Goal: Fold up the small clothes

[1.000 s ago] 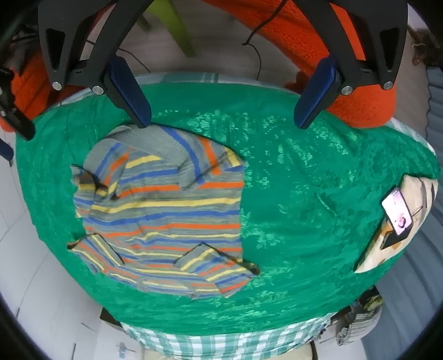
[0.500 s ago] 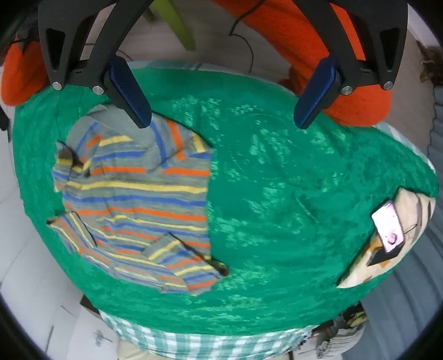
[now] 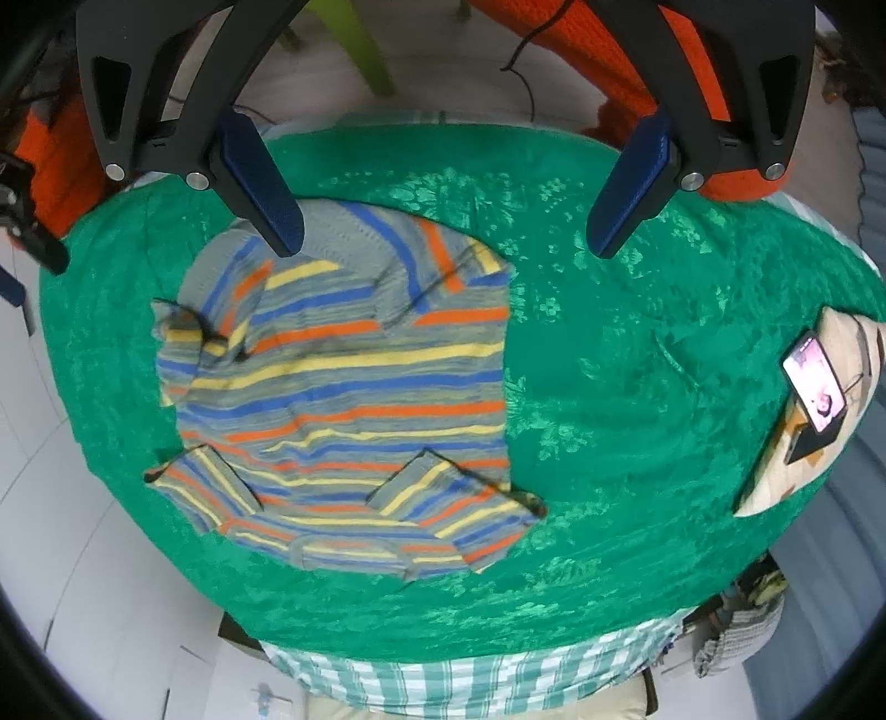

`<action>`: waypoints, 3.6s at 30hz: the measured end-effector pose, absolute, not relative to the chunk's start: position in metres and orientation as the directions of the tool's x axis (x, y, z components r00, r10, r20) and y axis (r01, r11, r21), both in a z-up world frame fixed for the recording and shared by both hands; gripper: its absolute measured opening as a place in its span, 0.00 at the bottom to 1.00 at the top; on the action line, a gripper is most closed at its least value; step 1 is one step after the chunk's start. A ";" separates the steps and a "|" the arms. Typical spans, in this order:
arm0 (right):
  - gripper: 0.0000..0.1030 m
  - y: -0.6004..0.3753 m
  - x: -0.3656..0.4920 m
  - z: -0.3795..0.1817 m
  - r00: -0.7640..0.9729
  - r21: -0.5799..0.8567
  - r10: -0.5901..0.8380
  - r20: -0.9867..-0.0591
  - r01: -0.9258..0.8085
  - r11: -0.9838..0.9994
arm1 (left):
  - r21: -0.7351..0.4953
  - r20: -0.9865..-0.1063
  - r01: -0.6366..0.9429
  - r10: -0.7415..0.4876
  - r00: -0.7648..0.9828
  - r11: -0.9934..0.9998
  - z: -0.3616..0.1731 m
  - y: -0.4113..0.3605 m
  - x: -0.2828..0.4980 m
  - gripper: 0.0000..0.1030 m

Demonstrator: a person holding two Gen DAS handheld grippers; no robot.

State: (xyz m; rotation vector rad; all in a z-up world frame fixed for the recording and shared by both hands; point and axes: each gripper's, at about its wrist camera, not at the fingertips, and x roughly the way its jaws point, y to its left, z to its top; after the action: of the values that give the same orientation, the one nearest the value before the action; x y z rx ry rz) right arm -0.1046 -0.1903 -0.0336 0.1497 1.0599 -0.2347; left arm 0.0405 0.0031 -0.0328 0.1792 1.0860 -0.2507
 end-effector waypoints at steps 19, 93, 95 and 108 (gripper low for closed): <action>1.00 -0.163 -0.102 -0.016 0.510 -0.033 -0.132 -0.850 0.199 0.979 | 0.064 -0.873 0.274 -0.080 0.482 0.959 -0.023 0.009 0.026 0.99; 0.34 -0.296 -0.112 -0.173 0.012 0.282 0.318 -0.948 0.491 0.824 | 0.106 -0.992 0.409 0.066 0.110 0.906 -0.188 0.011 0.052 0.33; 0.38 -0.297 -0.107 -0.130 0.031 0.213 0.219 -0.975 0.401 0.891 | 0.111 -0.988 0.393 0.058 0.145 0.913 -0.169 0.022 0.043 0.45; 0.77 -0.251 0.143 -0.082 0.453 -0.051 0.009 -0.891 -0.120 0.991 | -0.033 -0.917 0.122 -0.079 0.391 0.992 -0.079 0.069 0.049 0.67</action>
State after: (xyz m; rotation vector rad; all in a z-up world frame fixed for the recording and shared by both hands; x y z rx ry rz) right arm 0.1432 -0.2514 -0.0816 -0.1126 1.0979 0.0798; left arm 0.0494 0.0689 -0.0786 0.0413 1.1617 -0.1274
